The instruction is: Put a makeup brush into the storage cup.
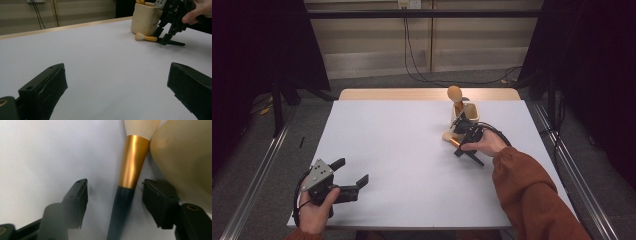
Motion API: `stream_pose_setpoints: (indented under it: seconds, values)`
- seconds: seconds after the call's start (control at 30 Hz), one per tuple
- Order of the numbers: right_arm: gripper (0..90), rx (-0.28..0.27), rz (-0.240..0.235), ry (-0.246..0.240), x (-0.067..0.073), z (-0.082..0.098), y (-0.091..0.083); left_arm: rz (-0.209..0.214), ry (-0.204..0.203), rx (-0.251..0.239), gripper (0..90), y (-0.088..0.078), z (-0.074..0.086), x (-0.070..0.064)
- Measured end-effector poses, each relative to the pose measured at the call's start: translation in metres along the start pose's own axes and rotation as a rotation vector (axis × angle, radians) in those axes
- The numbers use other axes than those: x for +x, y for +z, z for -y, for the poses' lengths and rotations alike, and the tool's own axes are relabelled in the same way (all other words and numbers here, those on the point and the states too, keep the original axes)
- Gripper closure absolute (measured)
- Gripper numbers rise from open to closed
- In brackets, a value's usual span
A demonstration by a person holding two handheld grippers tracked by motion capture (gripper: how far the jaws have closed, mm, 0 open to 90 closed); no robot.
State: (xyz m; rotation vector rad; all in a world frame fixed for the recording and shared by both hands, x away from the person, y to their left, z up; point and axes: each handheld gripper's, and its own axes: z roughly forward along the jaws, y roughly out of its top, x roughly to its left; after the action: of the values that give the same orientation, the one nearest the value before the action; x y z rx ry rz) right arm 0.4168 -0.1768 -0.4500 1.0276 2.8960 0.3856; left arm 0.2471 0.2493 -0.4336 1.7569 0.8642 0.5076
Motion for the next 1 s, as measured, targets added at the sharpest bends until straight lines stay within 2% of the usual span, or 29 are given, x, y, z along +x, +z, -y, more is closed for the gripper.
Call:
stream_pose_setpoints:
  seconds: [0.3, 0.67, 1.0]
  values:
    - [46.8, 0.028, 0.010, 0.011, -0.003, -0.003, 0.005, 0.001, 0.000, 0.000, 2.2, 0.000, 0.000, 0.000]
    - [50.3, 0.062, 0.029, 0.024, -0.001, -0.008, 0.005, 0.001, 0.000, 0.001, 2.2, 0.000, 0.000, 0.000]
    - [60.0, 0.063, 0.027, 0.036, -0.001, -0.011, 0.006, 0.005, 0.004, -0.001, 2.3, 0.000, 0.000, 0.000]
